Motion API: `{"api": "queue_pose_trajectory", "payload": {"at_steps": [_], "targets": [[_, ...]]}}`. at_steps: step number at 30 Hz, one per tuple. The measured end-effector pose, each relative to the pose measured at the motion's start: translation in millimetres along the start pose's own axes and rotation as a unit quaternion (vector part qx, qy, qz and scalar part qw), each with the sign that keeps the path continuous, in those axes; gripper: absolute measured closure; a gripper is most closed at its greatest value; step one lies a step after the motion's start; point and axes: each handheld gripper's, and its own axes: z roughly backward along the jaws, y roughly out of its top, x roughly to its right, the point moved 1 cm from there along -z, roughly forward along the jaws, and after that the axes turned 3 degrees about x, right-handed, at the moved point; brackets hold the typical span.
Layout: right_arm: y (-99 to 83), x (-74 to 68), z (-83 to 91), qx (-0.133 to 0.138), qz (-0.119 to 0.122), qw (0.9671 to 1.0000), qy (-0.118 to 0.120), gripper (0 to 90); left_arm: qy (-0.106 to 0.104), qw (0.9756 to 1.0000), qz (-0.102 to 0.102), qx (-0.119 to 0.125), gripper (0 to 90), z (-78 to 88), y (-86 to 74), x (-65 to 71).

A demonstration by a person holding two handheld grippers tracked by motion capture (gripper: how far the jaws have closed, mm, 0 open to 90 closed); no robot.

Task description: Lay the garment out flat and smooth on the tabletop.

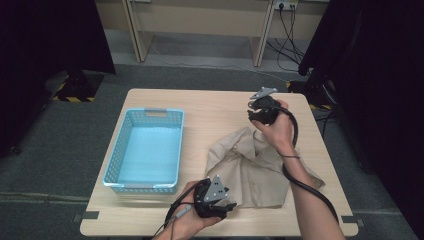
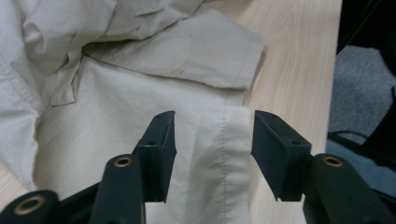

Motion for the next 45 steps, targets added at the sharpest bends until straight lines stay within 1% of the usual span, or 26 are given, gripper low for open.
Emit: {"api": "queue_pose_trajectory", "payload": {"at_steps": [2,4,5,7,8,10,11,13,15,16,18,20,21,24,26,29,30,33,35,36,37,39,40,42,44,45], "targets": [[-7.2,8.7,21.0,0.005,0.003,1.0,-0.002,47.3,0.006,1.0,0.001,-0.006,44.4,-2.4,-2.1,-0.6],[-22.1,14.3,39.7,0.003,0.004,1.0,0.005,47.3,0.012,0.9998,0.001,-0.014,42.0,-5.5,-4.0,-1.6],[-32.5,15.6,47.2,-0.004,0.002,0.9999,0.011,47.4,0.014,0.9998,0.003,-0.015,40.8,-7.8,-4.8,-1.6],[-57.4,17.5,58.3,-0.024,0.001,0.9994,0.026,47.4,0.021,0.9995,0.001,-0.022,38.1,-12.5,-5.9,-1.9],[-71.4,18.9,62.8,-0.034,0.001,0.9989,0.031,47.4,0.023,0.9995,-0.001,-0.024,36.8,-14.4,-6.0,-1.6],[-99.8,22.6,71.7,-0.053,-0.012,0.9978,0.039,47.3,0.02,0.9995,-0.004,-0.026,34.6,-17.7,-6.0,0.1],[-113.3,24.5,76.7,-0.059,-0.02,0.9973,0.038,46.8,0.02,0.9995,-0.004,-0.025,33.7,-19.7,-6.0,1.2],[-136.7,28.8,87.4,-0.065,-0.035,0.9963,0.044,44.9,0.022,0.9991,-0.009,-0.034,31.7,-23.6,-6.2,2.0],[-155.0,31.2,97.7,-0.066,-0.05,0.9952,0.052,43.5,0.024,0.9989,-0.009,-0.04,30.0,-28.0,-5.9,2.3],[-163.1,31.8,101.6,-0.066,-0.054,0.9949,0.052,43.0,0.025,0.9988,-0.009,-0.042,28.4,-29.2,-5.0,2.9],[-178.0,32.5,106.0,-0.077,-0.056,0.9943,0.047,42.1,0.021,0.9992,-0.007,-0.032,27.2,-28.9,-1.9,6.1],[-190.7,32.3,106.5,-0.083,-0.067,0.993,0.051,42.1,0.015,0.9995,-0.008,-0.026,25.8,-27.4,1.3,9.4],[-195.5,31.9,105.9,-0.083,-0.066,0.993,0.052,42.1,0.014,0.9995,-0.012,-0.025,25.6,-27.0,2.6,10.3],[-201.6,27.1,104.3,-0.072,-0.065,0.9936,0.058,43.3,0.02,0.999,-0.022,-0.033,24.4,-31.0,4.5,10.0],[-200.7,21.6,103.9,-0.066,-0.063,0.994,0.061,43.8,0.03,0.9981,-0.034,-0.042,24.4,-36.5,4.5,8.2],[-196.4,12.8,106.3,-0.052,-0.051,0.9945,0.076,43.8,0.044,0.9962,-0.05,-0.056,26.5,-44.9,3.9,4.8],[-195.5,10.6,106.7,-0.051,-0.045,0.9946,0.079,43.8,0.046,0.996,-0.05,-0.058,27.9,-47.8,3.7,4.4],[-196.0,6.6,104.2,-0.058,-0.041,0.9943,0.079,45.0,0.045,0.995,-0.06,-0.067,35.8,-55.1,3.4,3.7],[-198.7,6.6,100.5,-0.069,-0.041,0.9941,0.072,52.7,0.042,0.9942,-0.066,-0.073,44.2,-59.2,2.6,2.5],[-200.2,6.3,99.0,-0.079,-0.045,0.9936,0.068,60.0,0.043,0.994,-0.068,-0.075,48.7,-60.5,2.2,1.8],[-201.8,6.6,97.7,-0.079,-0.046,0.9936,0.066,65.4,0.044,0.9937,-0.07,-0.076,53.4,-61.4,1.8,0.9],[-204.1,6.5,97.7,-0.078,-0.061,0.9925,0.072,76.1,0.045,0.9931,-0.074,-0.079,61.7,-61.5,1.4,-1.1],[-204.9,6.6,98.7,-0.075,-0.069,0.9921,0.074,79.5,0.047,0.9928,-0.077,-0.079,65.1,-61.2,1.4,-2.0],[-205.2,7.8,100.9,-0.07,-0.079,0.9914,0.077,83.1,0.052,0.9922,-0.084,-0.076,71.8,-59.8,2.0,-3.5],[-203.8,10.5,104.2,-0.061,-0.081,0.992,0.075,83.9,0.058,0.9916,-0.092,-0.071,78.1,-57.3,2.9,-5.3],[-202.1,11.4,107.3,-0.058,-0.088,0.9918,0.073,84.1,0.062,0.9913,-0.094,-0.068,81.4,-55.4,3.4,-5.9]]}}
